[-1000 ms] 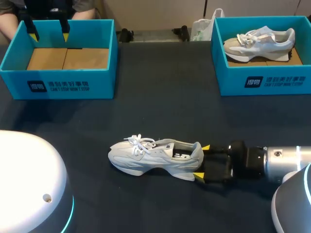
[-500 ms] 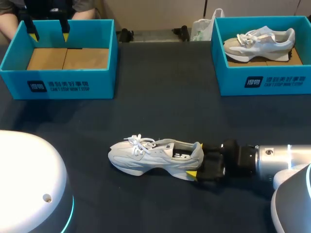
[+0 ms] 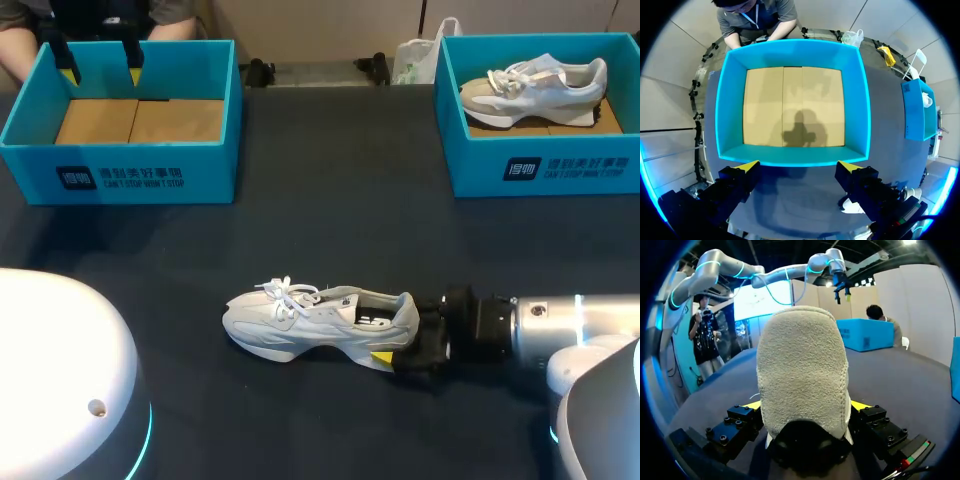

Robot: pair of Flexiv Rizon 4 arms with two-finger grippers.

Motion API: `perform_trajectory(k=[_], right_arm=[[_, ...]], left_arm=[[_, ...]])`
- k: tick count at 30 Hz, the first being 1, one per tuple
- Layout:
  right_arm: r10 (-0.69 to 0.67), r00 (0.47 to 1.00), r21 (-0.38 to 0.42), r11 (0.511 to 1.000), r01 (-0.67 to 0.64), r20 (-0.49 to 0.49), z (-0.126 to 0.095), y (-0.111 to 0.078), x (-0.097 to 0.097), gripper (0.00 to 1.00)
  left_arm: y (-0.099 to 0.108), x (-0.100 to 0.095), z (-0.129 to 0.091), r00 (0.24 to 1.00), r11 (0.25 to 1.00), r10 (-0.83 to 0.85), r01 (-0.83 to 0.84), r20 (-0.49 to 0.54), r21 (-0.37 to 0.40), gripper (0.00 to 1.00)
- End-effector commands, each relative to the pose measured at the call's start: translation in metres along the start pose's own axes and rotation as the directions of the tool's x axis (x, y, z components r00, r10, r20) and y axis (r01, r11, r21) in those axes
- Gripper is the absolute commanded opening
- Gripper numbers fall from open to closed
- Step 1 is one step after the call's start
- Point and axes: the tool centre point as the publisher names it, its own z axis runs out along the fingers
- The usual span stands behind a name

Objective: Take the shoe out of the shoebox, open the shoe tongue, remove and reinsert the insole, then place the shoe into the shoebox

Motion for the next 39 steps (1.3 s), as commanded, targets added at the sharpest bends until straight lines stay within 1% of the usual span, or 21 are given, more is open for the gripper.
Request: perform_trajectory(k=[1, 7, 8, 9, 10, 11, 15, 18, 23, 29, 32, 39], right_arm=[[0.001, 1.000, 0.004, 1.000, -0.001, -0.001, 0.007, 0.001, -0.002, 1.00], [0.001, 1.000, -0.006, 1.000, -0.001, -0.001, 0.009, 0.000, -0.002, 1.00], [0.001, 1.000, -0.006, 1.000, -0.001, 0.001, 0.009, 0.000, -0.002, 0.91], [0.000, 1.000, -0.008, 1.000, 0.000, 0.002, 0.009, 0.000, -0.002, 0.48], [0.000, 1.000, -0.008, 1.000, 0.000, 0.002, 0.009, 0.000, -0.002, 0.30], [0.000, 1.000, -0.007, 1.000, 0.000, 0.002, 0.009, 0.000, -0.002, 0.00], [-0.006, 1.000, -0.007, 1.000, 0.006, -0.019, 0.008, -0.001, -0.004, 0.00], [-0.026, 0.996, -0.002, 1.000, 0.026, -0.081, 0.009, 0.000, -0.008, 0.00], [-0.022, 0.990, -0.005, 1.000, 0.021, -0.138, 0.009, 0.000, -0.018, 0.00], [-0.029, 0.979, 0.029, 0.999, 0.035, -0.201, 0.011, 0.002, -0.027, 0.00], [-0.041, 0.976, 0.041, 0.998, 0.051, -0.216, 0.008, 0.003, -0.029, 0.00], [-0.050, 0.972, 0.037, 0.997, 0.060, -0.230, 0.006, 0.004, -0.029, 0.00]], left_arm=[[0.000, 0.000, 0.000, 1.000, 1.000, 0.000, 0.000, 0.000, 0.000, 1.00], [0.000, 0.000, 0.000, 1.000, 1.000, 0.000, 0.000, 0.000, 0.000, 1.00], [0.000, 0.000, 0.000, 1.000, 1.000, 0.000, 0.000, 0.000, 0.000, 1.00], [0.000, 0.000, 0.000, 1.000, 1.000, 0.000, 0.000, 0.000, 0.000, 1.00], [0.000, 0.000, 0.000, 1.000, 1.000, 0.000, 0.000, 0.000, 0.000, 1.00], [0.000, 0.000, 0.000, 1.000, 1.000, 0.000, 0.000, 0.000, 0.000, 1.00], [0.000, 0.000, 0.000, 1.000, 1.000, 0.000, 0.000, 0.000, 0.000, 1.00], [0.000, 0.000, 0.000, 1.000, 1.000, 0.000, 0.000, 0.000, 0.000, 1.00], [0.000, 0.000, 0.000, 1.000, 1.000, 0.000, 0.000, 0.000, 0.000, 1.00], [0.000, 0.000, 0.000, 1.000, 1.000, 0.000, 0.000, 0.000, 0.000, 1.00], [0.000, 0.000, 0.000, 1.000, 1.000, 0.000, 0.000, 0.000, 0.000, 1.00], [0.000, 0.000, 0.000, 1.000, 1.000, 0.000, 0.000, 0.000, 0.000, 1.00]])
